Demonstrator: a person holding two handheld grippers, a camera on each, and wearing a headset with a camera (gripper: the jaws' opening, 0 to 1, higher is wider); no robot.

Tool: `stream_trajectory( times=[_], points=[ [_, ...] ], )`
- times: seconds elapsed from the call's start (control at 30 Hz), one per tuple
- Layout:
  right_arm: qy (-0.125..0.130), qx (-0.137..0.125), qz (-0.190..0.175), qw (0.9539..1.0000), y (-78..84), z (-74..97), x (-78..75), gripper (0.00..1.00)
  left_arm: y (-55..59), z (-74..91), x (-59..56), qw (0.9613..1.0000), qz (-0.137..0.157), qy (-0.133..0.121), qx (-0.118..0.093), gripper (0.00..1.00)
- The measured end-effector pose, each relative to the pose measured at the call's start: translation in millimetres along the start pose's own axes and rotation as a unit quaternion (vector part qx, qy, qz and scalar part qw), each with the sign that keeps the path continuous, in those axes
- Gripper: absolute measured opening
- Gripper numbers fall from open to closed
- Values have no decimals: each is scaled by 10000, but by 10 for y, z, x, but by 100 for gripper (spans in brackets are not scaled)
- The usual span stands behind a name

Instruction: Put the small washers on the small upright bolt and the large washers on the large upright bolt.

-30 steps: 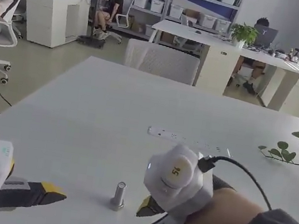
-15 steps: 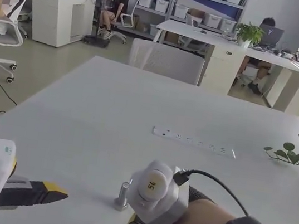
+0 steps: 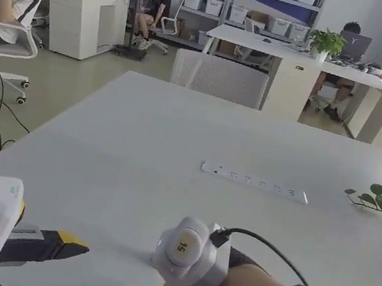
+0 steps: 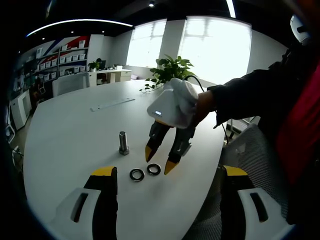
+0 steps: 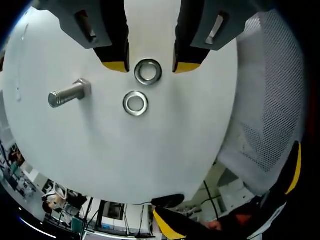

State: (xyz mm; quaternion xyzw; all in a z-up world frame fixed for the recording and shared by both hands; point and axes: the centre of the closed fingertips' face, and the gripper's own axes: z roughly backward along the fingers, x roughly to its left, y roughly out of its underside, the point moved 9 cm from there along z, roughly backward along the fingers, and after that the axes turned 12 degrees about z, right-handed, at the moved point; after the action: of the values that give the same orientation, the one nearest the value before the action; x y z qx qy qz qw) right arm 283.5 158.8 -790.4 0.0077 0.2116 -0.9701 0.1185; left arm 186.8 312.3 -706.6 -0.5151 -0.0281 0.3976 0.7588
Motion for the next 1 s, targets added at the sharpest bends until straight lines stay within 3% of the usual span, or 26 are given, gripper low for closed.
stream_trajectory(
  times=[0.57,1.0],
  points=[
    [38,118,225,9997,-22,-64,-32,33,2,6,26,10000,35,-18,-22,85],
    [26,129,293,9995,-18,-59,-29,25,10,13,22,10000,56,6,-47,85]
  ],
)
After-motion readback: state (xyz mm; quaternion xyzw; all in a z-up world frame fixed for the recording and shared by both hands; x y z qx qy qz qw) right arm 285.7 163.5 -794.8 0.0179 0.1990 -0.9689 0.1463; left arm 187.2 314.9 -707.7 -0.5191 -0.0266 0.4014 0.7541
